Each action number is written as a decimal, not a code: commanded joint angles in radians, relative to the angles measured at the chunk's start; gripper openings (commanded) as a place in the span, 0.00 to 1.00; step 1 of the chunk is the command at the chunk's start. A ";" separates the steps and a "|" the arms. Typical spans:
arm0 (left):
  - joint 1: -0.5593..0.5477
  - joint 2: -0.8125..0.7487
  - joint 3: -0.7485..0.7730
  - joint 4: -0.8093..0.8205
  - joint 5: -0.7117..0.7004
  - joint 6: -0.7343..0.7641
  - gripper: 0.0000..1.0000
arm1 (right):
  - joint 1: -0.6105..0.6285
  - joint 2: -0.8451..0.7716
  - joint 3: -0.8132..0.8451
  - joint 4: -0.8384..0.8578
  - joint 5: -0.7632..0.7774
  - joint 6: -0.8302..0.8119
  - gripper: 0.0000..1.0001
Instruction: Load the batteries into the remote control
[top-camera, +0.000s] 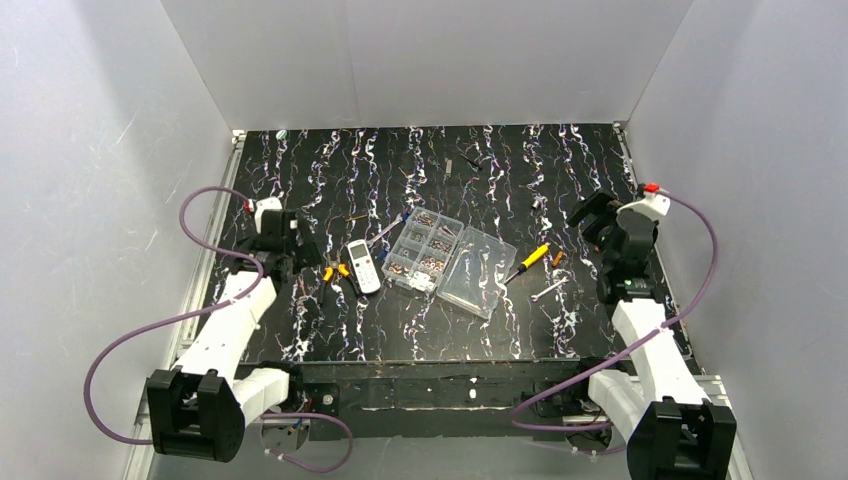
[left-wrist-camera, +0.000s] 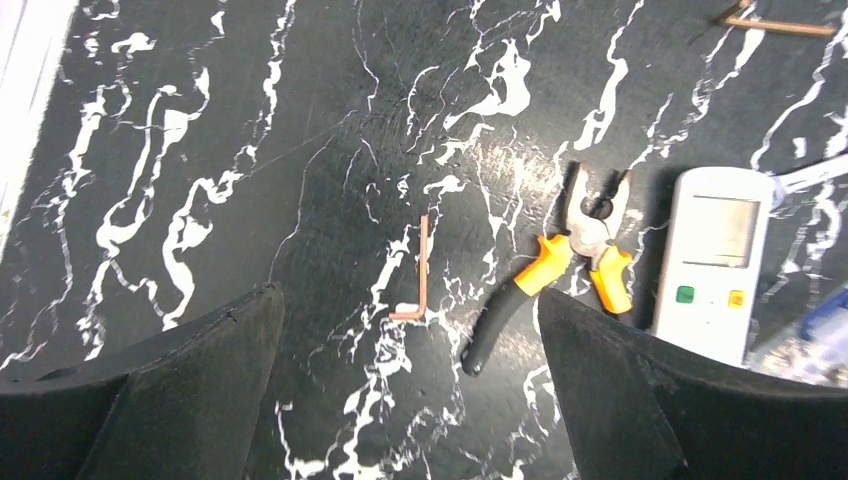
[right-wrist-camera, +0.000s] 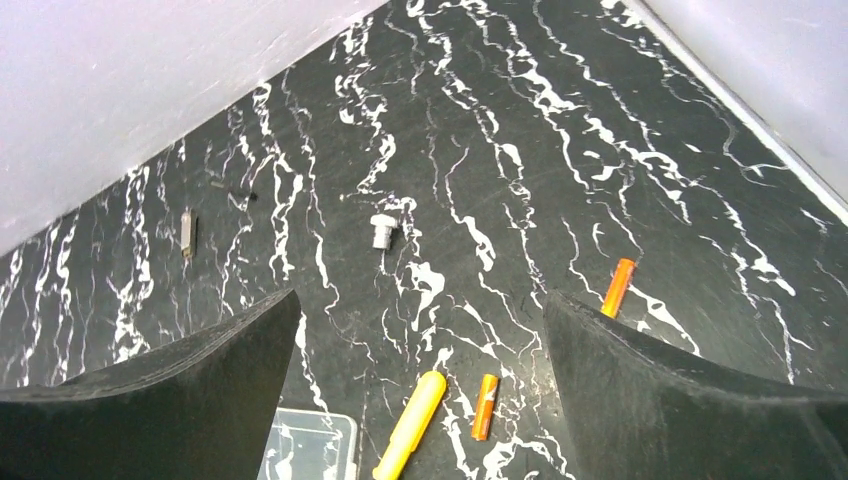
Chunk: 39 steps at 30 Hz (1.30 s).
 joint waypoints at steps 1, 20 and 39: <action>0.000 -0.008 0.193 -0.449 -0.002 -0.096 0.99 | -0.001 0.027 0.140 -0.323 0.124 0.087 1.00; 0.023 -0.214 0.141 -0.613 0.182 0.008 0.99 | 0.265 0.301 0.410 -0.479 -0.201 -0.059 0.91; 0.030 -0.289 0.116 -0.596 0.201 0.039 1.00 | 0.944 1.052 1.213 -0.576 -0.215 -0.178 0.77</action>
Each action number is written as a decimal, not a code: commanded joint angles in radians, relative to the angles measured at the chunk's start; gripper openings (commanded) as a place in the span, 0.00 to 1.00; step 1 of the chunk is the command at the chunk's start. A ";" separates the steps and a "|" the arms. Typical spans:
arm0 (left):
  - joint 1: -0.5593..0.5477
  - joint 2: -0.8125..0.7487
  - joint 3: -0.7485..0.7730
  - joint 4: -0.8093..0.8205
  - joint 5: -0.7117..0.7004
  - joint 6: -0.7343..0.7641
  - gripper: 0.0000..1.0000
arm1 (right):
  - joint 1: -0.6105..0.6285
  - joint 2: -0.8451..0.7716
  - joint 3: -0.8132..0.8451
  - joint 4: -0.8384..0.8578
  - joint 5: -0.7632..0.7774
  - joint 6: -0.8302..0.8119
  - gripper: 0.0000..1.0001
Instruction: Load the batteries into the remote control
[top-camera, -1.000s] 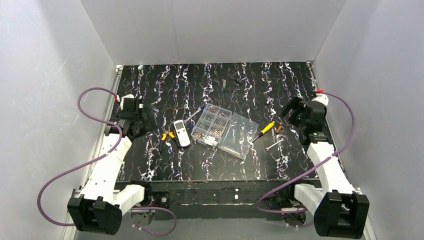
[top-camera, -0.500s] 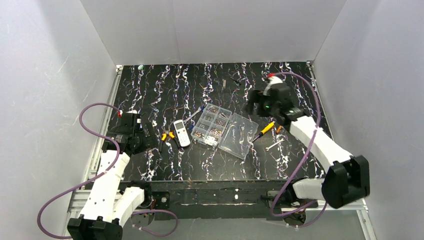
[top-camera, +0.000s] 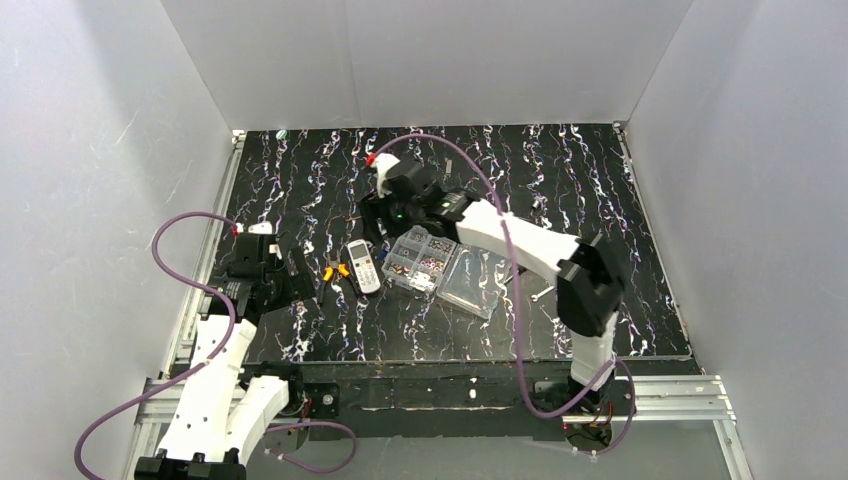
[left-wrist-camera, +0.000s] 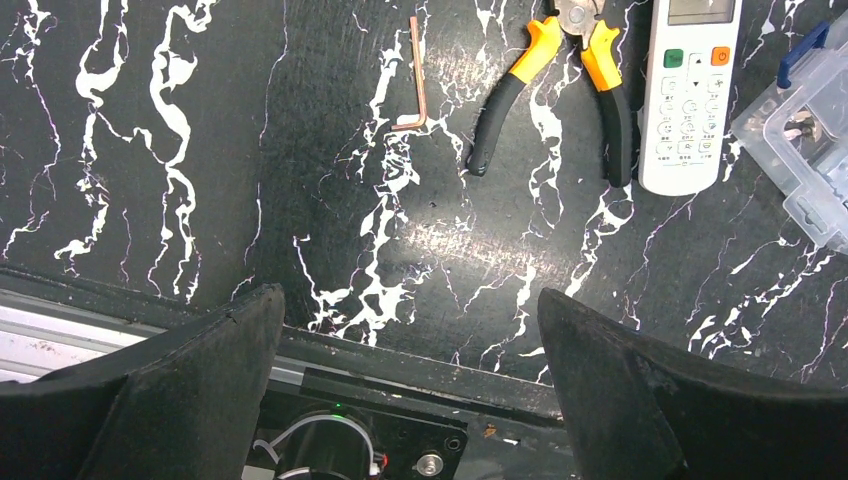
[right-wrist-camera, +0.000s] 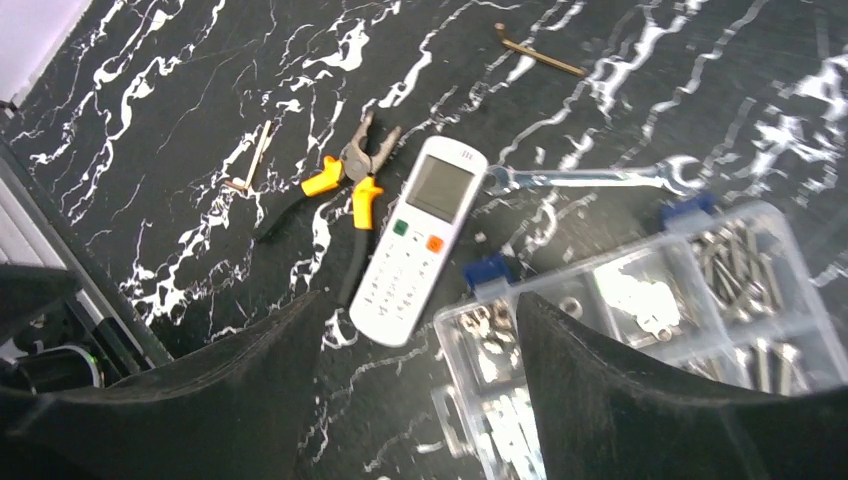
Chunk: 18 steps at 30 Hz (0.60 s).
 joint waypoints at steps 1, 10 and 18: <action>0.005 0.002 -0.015 -0.068 -0.009 0.027 1.00 | 0.028 0.140 0.161 -0.057 0.002 0.011 0.76; 0.005 0.000 -0.016 -0.068 0.010 0.039 0.99 | 0.072 0.328 0.303 -0.084 0.069 0.126 0.70; 0.005 0.003 -0.018 -0.068 0.028 0.045 1.00 | 0.073 0.395 0.347 -0.103 0.060 0.139 0.66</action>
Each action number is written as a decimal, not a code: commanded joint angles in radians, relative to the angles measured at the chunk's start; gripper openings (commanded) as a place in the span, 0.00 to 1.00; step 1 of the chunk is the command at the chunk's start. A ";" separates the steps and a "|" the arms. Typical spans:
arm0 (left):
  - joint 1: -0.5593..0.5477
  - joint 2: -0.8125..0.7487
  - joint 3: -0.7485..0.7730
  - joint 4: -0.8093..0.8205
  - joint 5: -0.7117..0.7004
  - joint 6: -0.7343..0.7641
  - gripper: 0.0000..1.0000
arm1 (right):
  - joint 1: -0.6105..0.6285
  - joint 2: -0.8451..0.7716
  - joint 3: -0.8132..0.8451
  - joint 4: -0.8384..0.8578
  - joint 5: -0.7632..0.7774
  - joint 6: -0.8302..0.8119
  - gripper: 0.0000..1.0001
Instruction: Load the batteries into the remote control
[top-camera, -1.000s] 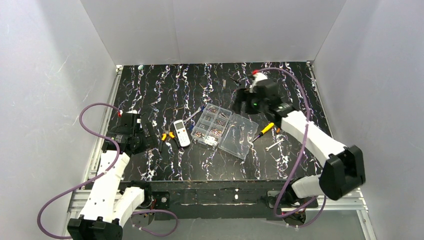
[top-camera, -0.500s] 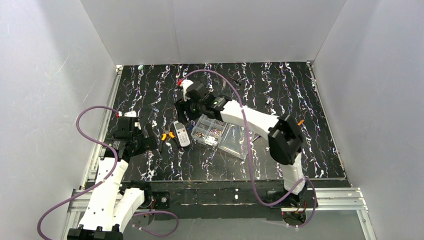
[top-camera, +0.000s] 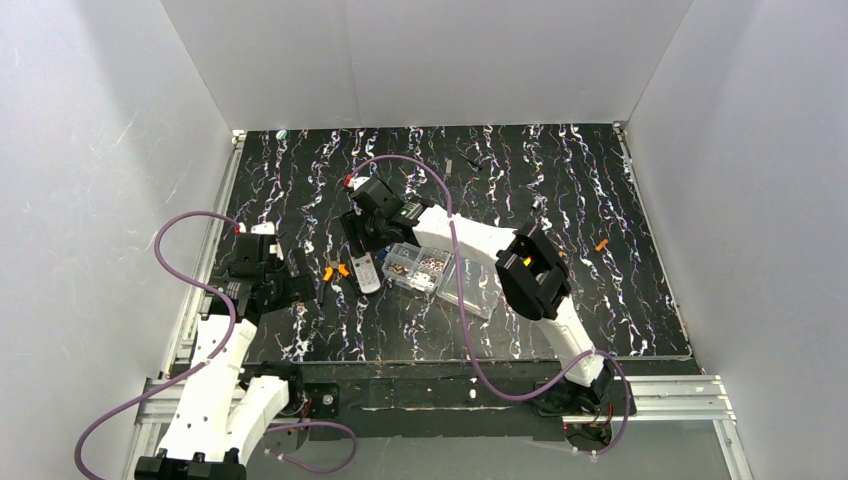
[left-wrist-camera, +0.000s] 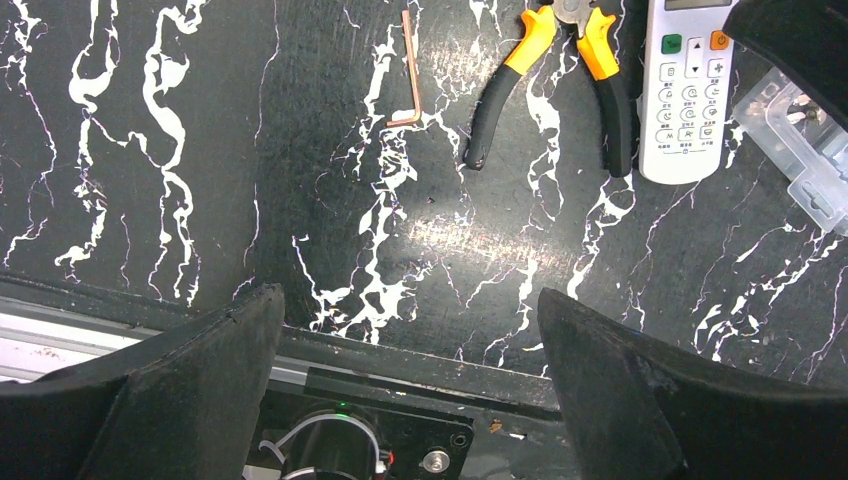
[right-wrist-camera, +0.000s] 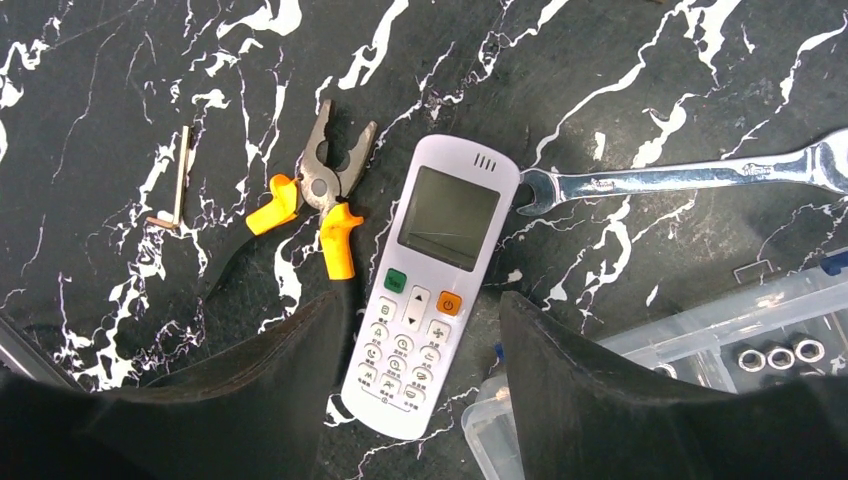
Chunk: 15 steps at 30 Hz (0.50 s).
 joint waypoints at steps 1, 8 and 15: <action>0.004 0.002 -0.014 -0.067 0.013 0.015 0.99 | 0.003 0.021 0.062 -0.004 0.005 0.023 0.66; 0.004 0.001 -0.012 -0.069 0.012 0.018 0.99 | 0.005 0.064 0.078 -0.026 0.033 0.051 0.64; 0.004 0.001 -0.013 -0.070 0.012 0.020 1.00 | 0.005 0.100 0.090 -0.040 0.012 0.055 0.63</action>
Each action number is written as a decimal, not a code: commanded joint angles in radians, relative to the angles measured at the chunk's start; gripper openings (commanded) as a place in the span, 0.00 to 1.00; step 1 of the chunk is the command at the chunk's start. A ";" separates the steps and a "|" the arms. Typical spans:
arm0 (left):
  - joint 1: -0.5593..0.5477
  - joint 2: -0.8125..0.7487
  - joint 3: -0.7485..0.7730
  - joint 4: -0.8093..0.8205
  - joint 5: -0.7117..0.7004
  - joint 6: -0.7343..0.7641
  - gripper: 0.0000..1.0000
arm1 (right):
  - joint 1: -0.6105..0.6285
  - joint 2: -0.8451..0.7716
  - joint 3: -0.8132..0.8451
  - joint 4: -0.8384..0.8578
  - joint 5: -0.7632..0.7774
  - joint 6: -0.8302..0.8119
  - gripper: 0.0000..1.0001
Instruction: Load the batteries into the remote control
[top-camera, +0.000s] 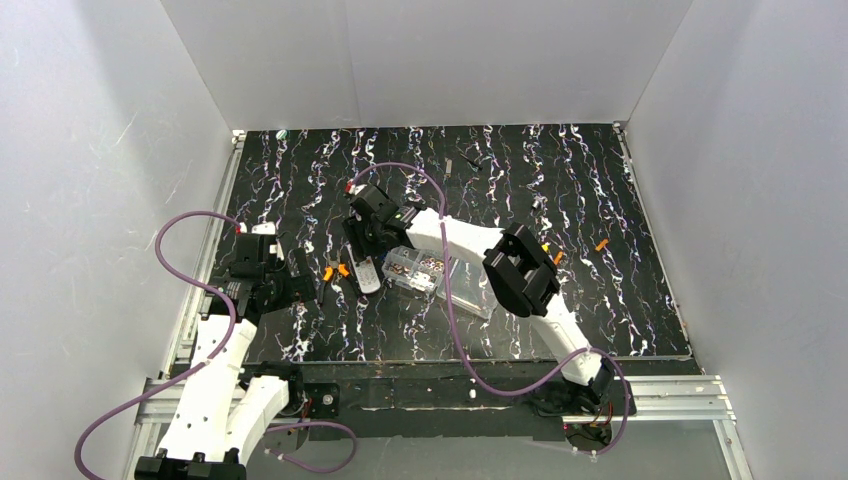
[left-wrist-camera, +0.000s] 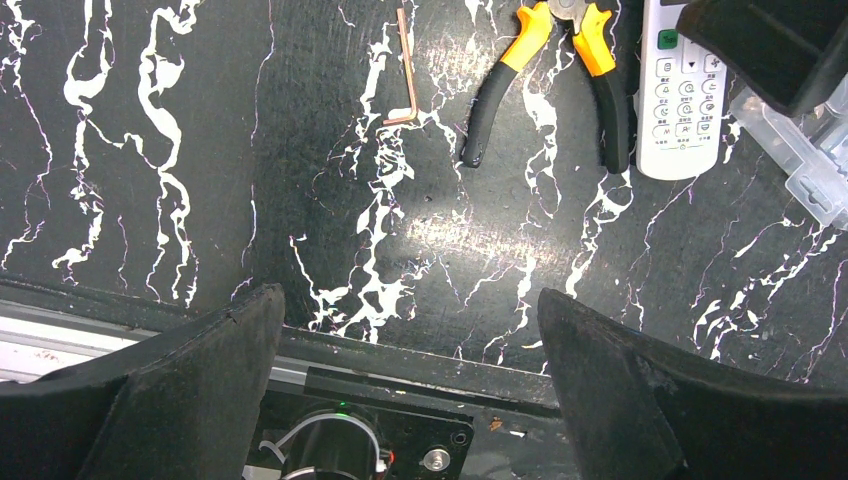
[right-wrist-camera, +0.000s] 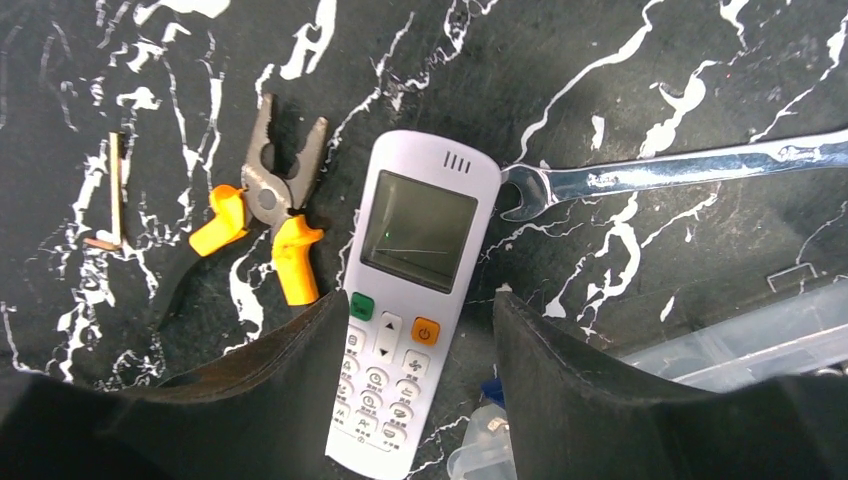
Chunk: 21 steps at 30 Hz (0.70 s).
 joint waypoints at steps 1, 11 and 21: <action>0.003 0.002 -0.014 -0.070 0.002 0.013 1.00 | 0.005 0.029 0.057 -0.028 -0.005 0.014 0.63; 0.004 0.003 -0.016 -0.072 -0.001 0.013 0.99 | 0.005 0.075 0.085 -0.063 -0.020 0.024 0.62; 0.004 0.006 -0.015 -0.074 -0.001 0.013 0.99 | 0.007 0.118 0.120 -0.092 -0.025 0.027 0.60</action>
